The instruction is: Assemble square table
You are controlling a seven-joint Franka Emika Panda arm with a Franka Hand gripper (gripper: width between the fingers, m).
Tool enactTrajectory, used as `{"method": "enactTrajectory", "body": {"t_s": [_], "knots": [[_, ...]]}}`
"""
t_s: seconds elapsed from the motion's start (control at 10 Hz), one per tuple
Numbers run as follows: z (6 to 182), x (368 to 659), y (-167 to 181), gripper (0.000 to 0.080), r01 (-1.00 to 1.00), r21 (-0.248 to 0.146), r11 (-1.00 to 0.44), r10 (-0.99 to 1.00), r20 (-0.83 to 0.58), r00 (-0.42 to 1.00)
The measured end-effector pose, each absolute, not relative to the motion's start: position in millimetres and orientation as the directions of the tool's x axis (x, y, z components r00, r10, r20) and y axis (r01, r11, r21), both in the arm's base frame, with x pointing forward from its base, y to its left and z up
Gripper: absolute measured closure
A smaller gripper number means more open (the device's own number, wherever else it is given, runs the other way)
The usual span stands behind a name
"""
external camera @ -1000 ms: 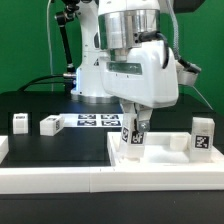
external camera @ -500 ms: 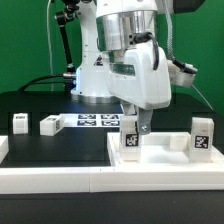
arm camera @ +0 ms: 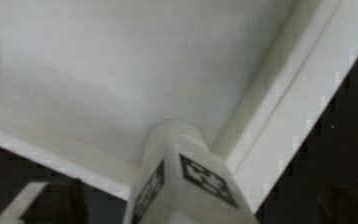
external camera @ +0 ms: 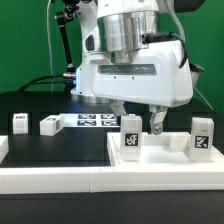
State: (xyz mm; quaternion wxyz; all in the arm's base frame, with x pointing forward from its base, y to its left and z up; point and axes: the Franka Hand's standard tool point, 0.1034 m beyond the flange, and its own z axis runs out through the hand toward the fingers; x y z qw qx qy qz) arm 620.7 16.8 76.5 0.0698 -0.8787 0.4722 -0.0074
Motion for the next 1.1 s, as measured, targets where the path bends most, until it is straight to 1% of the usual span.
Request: {"method": "enactTrajectory", "body": {"t_s": [0.1,0.2,0.4,0.5,0.6,0.7,0.9,1.0,1.1], "knots": [[76.4,620.7,16.5,0.0150,-0.757,-0.134,-0.639,-0.760,-0.037,0.649],[76.4,620.7,16.5,0.0150,-0.697,-0.138,-0.704,-0.701,-0.025,0.713],[76.4,620.6,16.3,0.0150,-0.586,-0.137,-0.799,-0.591,-0.004,0.807],[76.9,620.9,15.8,0.0150,-0.475,-0.108,-0.874,-0.479,0.022,0.877],[77.7,621.4,14.1,0.0150,-0.377,-0.096,-0.921,-0.381,0.034,0.924],[78.8,622.4,11.9,0.0150,-0.239,-0.078,-0.968,-0.243,0.047,0.969],[80.0,624.4,8.4,0.0150,-0.007,-0.049,-0.999,-0.010,0.066,0.998],[79.9,624.3,6.4,0.0150,0.098,-0.042,-0.994,0.095,0.070,0.993],[79.7,624.1,6.7,0.0150,0.113,-0.041,-0.993,0.110,0.070,0.991]]}}
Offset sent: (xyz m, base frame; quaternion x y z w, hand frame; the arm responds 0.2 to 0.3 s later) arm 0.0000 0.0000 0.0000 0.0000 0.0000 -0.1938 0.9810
